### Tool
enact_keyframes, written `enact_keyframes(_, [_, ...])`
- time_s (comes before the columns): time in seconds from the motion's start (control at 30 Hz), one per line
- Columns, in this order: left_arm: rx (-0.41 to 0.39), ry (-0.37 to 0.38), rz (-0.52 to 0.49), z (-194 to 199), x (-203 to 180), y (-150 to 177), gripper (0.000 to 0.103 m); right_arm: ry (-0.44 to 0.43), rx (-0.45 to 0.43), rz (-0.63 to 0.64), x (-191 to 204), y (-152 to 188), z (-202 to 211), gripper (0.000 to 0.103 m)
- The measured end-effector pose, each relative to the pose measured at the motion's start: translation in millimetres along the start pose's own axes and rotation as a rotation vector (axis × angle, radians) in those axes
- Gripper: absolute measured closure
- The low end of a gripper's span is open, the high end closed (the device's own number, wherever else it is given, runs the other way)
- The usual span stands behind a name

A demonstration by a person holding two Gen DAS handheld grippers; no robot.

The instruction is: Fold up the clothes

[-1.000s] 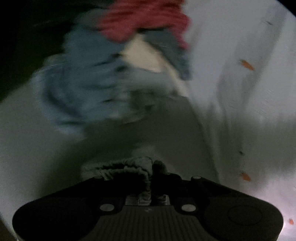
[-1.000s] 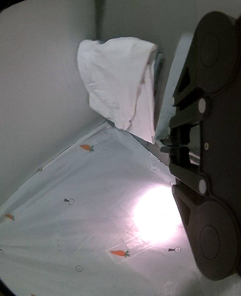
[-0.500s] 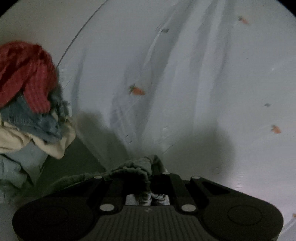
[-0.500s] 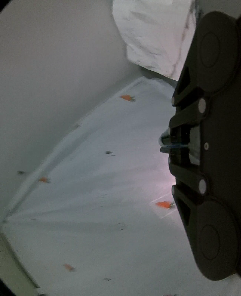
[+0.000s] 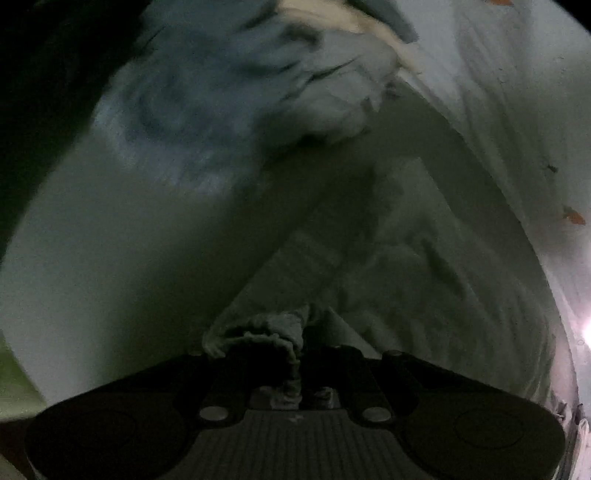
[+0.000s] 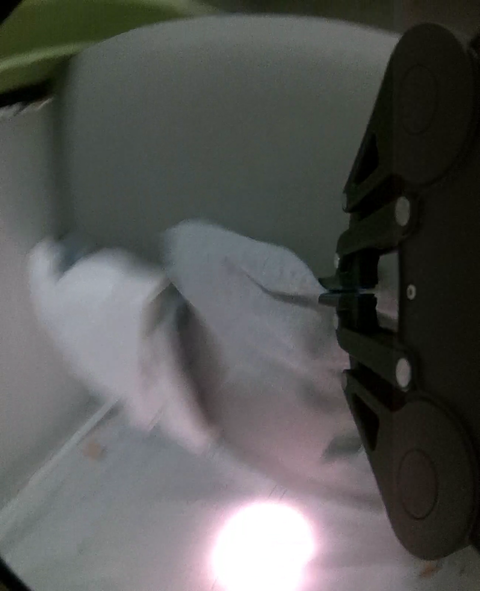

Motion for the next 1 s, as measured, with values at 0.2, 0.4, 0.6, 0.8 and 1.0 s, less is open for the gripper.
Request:
enact_keyframes(0.2, [-0.063, 0.190, 0.045, 38, 6, 1, 0.040, 0.013, 0.017, -0.019, -6, 16, -1, 0.072])
enact_keyframes(0.4, [-0.126, 0.343, 0.200, 67, 31, -3, 0.023, 0.036, 0.022, 0.026, 14, 11, -13, 0.061])
enact_keyframes(0.6, [-0.040, 0.267, 0.319, 39, 43, 6, 0.023, 0.031, 0.015, 0.020, 17, 13, -13, 0.054])
enact_keyframes(0.8, [0.040, 0.094, 0.300, 2, 29, 21, 0.046, 0.011, 0.021, -0.063, 14, 9, -16, 0.047])
enact_keyframes(1.0, [0.004, 0.045, 0.221, 3, 8, 1, 0.070, -0.007, 0.041, -0.008, 27, 6, -24, 0.100])
Point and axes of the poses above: each gripper's, at about its wrist camera, not at the fingertips, and z roughly against the way its jaws point, x to its left, y to its underside, the point moved 7 cm from there along -z, roughly the way its jaws point, and after that the axes turned 4 degrees about z, right-handed, at the moved point
